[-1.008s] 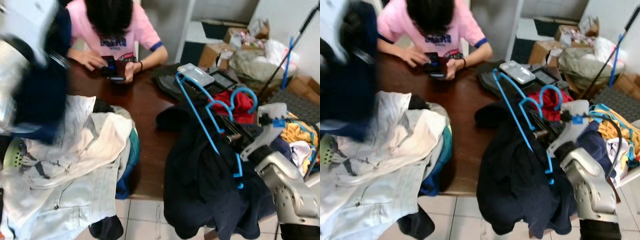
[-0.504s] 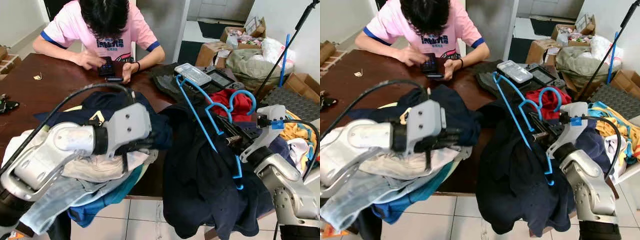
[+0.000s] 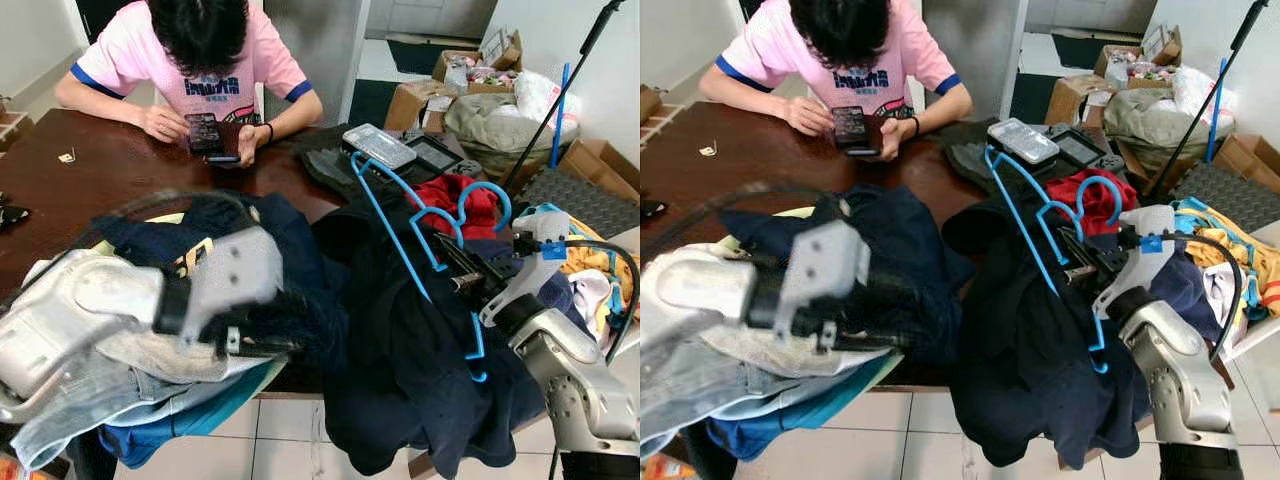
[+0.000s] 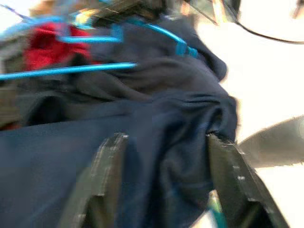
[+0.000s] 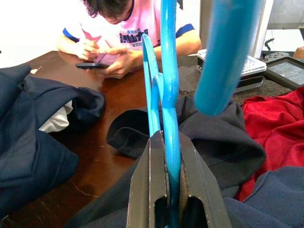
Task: Hang hanger
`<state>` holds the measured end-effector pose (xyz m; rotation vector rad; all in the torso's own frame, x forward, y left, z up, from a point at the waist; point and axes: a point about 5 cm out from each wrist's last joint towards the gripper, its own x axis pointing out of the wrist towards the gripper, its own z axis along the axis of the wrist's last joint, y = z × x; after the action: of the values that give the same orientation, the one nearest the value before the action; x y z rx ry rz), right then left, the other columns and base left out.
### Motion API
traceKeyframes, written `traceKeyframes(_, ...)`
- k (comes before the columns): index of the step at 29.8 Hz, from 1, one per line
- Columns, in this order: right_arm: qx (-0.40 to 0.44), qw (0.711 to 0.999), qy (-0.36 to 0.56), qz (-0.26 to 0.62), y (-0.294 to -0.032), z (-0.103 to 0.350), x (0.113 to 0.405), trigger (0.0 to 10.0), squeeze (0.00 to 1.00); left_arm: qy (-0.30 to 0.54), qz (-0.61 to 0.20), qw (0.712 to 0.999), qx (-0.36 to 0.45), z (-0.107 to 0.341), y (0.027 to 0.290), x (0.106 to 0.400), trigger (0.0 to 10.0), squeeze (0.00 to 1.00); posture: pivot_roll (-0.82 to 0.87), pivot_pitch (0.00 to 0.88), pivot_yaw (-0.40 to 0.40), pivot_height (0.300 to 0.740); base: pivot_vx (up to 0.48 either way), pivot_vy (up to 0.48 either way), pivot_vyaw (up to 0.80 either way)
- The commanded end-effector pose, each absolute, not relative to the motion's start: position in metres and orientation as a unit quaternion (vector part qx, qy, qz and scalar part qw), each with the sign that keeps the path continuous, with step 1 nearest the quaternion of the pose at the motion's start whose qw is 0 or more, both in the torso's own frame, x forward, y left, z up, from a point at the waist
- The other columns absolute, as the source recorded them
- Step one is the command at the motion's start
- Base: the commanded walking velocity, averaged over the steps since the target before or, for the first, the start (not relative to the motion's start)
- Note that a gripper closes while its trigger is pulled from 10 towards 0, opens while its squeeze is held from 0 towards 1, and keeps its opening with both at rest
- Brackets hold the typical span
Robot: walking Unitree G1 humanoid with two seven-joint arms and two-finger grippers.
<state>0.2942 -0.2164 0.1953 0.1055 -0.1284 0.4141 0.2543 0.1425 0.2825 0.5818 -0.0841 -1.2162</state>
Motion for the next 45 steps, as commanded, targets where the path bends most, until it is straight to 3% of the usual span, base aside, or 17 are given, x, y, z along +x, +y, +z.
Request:
traceKeyframes(1, 0.044, 0.975, -0.054, 0.210, -0.215, 0.194, 0.294, 10.0, 0.00, -0.070, -0.552, 0.798, 0.232, 0.300, 0.147, 0.256, 10.0, 1.00, 0.10, 0.124, -0.046, 0.740, 0.000, 0.000, 0.00)
traceKeyframes(6, 0.041, 0.975, -0.052, 0.213, -0.215, 0.193, 0.294, 10.0, 0.00, -0.145, -0.471, 0.863, 0.109, 0.338, 0.175, 0.270, 10.0, 1.00, 0.10, 0.121, -0.047, 0.740, 0.000, 0.000, 0.00)
traceKeyframes(7, 0.041, 0.975, -0.052, 0.213, -0.215, 0.193, 0.294, 10.0, 0.00, -0.145, -0.471, 0.863, 0.109, 0.338, 0.175, 0.270, 10.0, 1.00, 0.10, 0.121, -0.047, 0.740, 0.000, 0.000, 0.00)
traceKeyframes(10, 0.040, 0.975, -0.052, 0.214, -0.215, 0.193, 0.294, 10.0, 0.00, -0.156, -0.316, 0.936, 0.021, 0.343, 0.219, 0.295, 10.0, 1.00, 0.10, 0.119, -0.048, 0.740, 0.000, 0.000, 0.00)
traceKeyframes(11, 0.040, 0.975, -0.052, 0.214, -0.215, 0.193, 0.294, 10.0, 0.00, -0.156, -0.316, 0.936, 0.021, 0.343, 0.219, 0.295, 10.0, 1.00, 0.10, 0.119, -0.048, 0.740, 0.000, 0.000, 0.00)
traceKeyframes(14, 0.039, 0.974, -0.051, 0.216, -0.215, 0.193, 0.294, 10.0, 0.00, -0.118, -0.148, 0.982, -0.025, 0.325, 0.262, 0.313, 10.0, 1.00, 0.11, 0.120, -0.049, 0.740, 0.000, 0.000, 0.00)
traceKeyframes(18, 0.039, 0.974, -0.051, 0.217, -0.215, 0.193, 0.295, 10.0, 0.00, -0.104, -0.114, 0.988, -0.027, 0.318, 0.270, 0.315, 10.0, 1.00, 0.11, 0.120, -0.049, 0.740, 0.000, 0.000, 0.00)
traceKeyframes(20, 0.039, 0.974, -0.051, 0.218, -0.214, 0.193, 0.295, 10.0, 0.00, -0.086, -0.071, 0.992, -0.057, 0.307, 0.280, 0.317, 10.0, 1.00, 0.11, 0.118, -0.051, 0.740, 0.000, 0.000, 0.00)
traceKeyframes(22, 0.039, 0.973, -0.051, 0.220, -0.213, 0.193, 0.296, 10.0, 0.00, -0.024, 0.009, 0.989, -0.148, 0.272, 0.296, 0.322, 10.0, 1.00, 0.11, 0.123, -0.053, 0.740, 0.000, 0.000, 0.00)
traceKeyframes(26, 0.039, 0.973, -0.050, 0.220, -0.213, 0.193, 0.295, 10.0, 0.00, 0.013, 0.041, 0.980, -0.194, 0.250, 0.297, 0.324, 10.0, 1.00, 0.10, 0.126, -0.052, 0.740, 0.000, 0.000, 0.00)
traceKeyframes(27, 0.038, 0.974, -0.050, 0.218, -0.215, 0.193, 0.294, 10.0, 0.00, 0.025, 0.058, 0.973, -0.221, 0.240, 0.298, 0.329, 10.0, 0.58, 0.10, 0.127, -0.051, 0.740, 0.000, 0.000, 0.00)
traceKeyframes(28, 0.037, 0.974, -0.050, 0.217, -0.215, 0.193, 0.293, 10.0, 0.00, 0.024, 0.058, 0.969, -0.237, 0.238, 0.299, 0.332, 10.0, 0.00, 0.09, 0.131, -0.051, 0.740, 0.000, 0.000, 0.00)
traceKeyframes(34, 0.034, 0.975, -0.047, 0.215, -0.218, 0.194, 0.291, 10.0, 0.00, 0.019, 0.047, 0.951, -0.305, 0.232, 0.301, 0.346, 10.0, 0.00, 0.08, 0.140, -0.060, 0.740, 0.000, 0.000, 0.00)
traceKeyframes(45, 0.028, 0.976, -0.047, 0.212, -0.222, 0.198, 0.290, 10.0, 0.00, 0.091, 0.026, 0.929, -0.358, 0.214, 0.278, 0.358, 10.0, 0.00, 0.06, 0.146, -0.063, 0.740, 0.000, 0.000, 0.00)
